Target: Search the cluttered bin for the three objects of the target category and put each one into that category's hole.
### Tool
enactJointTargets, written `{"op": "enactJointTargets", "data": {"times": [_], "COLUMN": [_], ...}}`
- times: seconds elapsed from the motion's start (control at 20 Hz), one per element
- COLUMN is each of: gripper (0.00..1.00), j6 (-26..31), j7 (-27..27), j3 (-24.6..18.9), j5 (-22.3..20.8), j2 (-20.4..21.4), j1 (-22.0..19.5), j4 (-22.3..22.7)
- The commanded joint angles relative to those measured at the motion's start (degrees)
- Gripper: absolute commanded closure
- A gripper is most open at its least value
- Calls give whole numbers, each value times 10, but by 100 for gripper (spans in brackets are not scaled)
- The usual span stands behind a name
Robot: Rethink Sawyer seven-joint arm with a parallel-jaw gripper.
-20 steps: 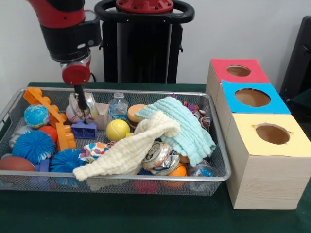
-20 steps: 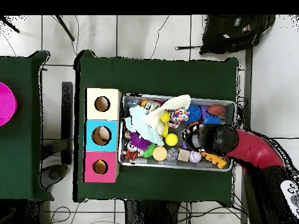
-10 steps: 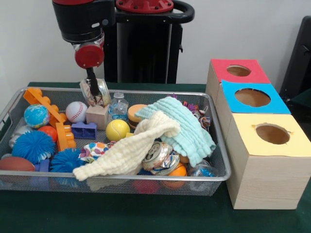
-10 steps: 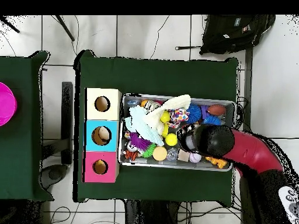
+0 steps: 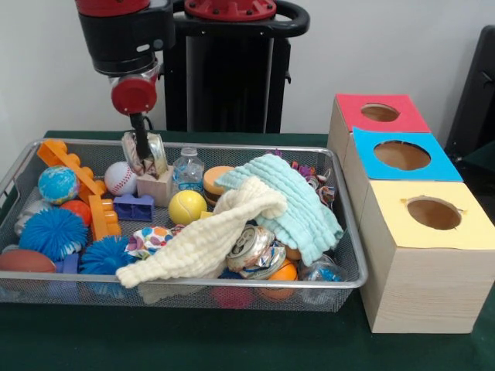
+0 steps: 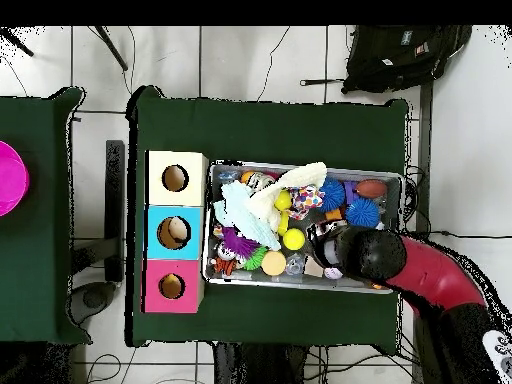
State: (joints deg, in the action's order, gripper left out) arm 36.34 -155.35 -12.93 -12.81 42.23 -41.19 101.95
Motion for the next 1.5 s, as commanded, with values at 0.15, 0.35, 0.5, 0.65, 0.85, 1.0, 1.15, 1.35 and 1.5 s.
{"op": "enactJointTargets", "data": {"times": [0.15,0.35,0.5,0.65,0.85,1.0,1.15,1.35,1.5], "gripper": [100,100,100,100,0,0,0,0,0], "j6": [-54,-60,-54,-54,-48,-41,-48,-54,-56], "j7": [29,23,24,25,32,43,35,32,32], "j3": [-36,-33,-33,-32,-30,-43,-41,-46,-44], "j5": [2,0,3,1,-4,4,5,10,7], "j2": [-31,-30,-34,-35,-32,-36,-32,-30,-32], "j1": [-12,-7,-7,-7,-7,-17,-13,-15,-13], "j4": [36,39,33,33,29,27,33,40,36]}}
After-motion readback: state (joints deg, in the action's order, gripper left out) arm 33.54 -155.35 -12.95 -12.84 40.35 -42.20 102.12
